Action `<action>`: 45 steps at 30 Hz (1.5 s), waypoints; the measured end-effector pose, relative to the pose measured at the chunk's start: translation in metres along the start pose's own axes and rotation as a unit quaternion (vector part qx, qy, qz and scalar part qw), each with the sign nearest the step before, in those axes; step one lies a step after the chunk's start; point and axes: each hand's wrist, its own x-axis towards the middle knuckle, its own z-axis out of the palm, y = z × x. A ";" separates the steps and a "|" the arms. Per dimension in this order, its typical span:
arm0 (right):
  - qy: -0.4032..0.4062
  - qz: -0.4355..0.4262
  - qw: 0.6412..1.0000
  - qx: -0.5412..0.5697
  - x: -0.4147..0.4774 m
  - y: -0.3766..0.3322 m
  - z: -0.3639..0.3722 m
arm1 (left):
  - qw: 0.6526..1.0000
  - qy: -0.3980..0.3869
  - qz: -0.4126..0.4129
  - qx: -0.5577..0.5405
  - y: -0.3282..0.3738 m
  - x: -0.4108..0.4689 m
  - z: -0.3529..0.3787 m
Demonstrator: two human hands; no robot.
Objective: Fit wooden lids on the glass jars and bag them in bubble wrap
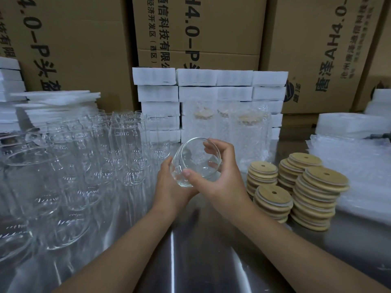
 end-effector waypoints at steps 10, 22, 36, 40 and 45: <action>0.020 0.005 0.998 0.055 0.001 0.000 0.002 | 0.992 -0.052 0.042 0.103 -0.006 0.006 0.003; 0.098 0.038 0.991 0.084 0.000 0.004 0.009 | 0.988 -0.002 0.103 0.118 -0.018 0.006 -0.001; 0.129 0.052 0.985 0.097 0.008 -0.002 0.000 | 0.989 -0.021 0.122 0.084 -0.020 0.007 0.003; 0.110 0.050 0.985 0.126 0.009 -0.002 0.001 | 0.992 0.004 0.118 0.043 -0.020 0.008 0.003; 0.076 0.039 0.982 0.169 0.003 -0.003 0.001 | 0.995 0.002 0.101 -0.021 -0.021 0.014 0.004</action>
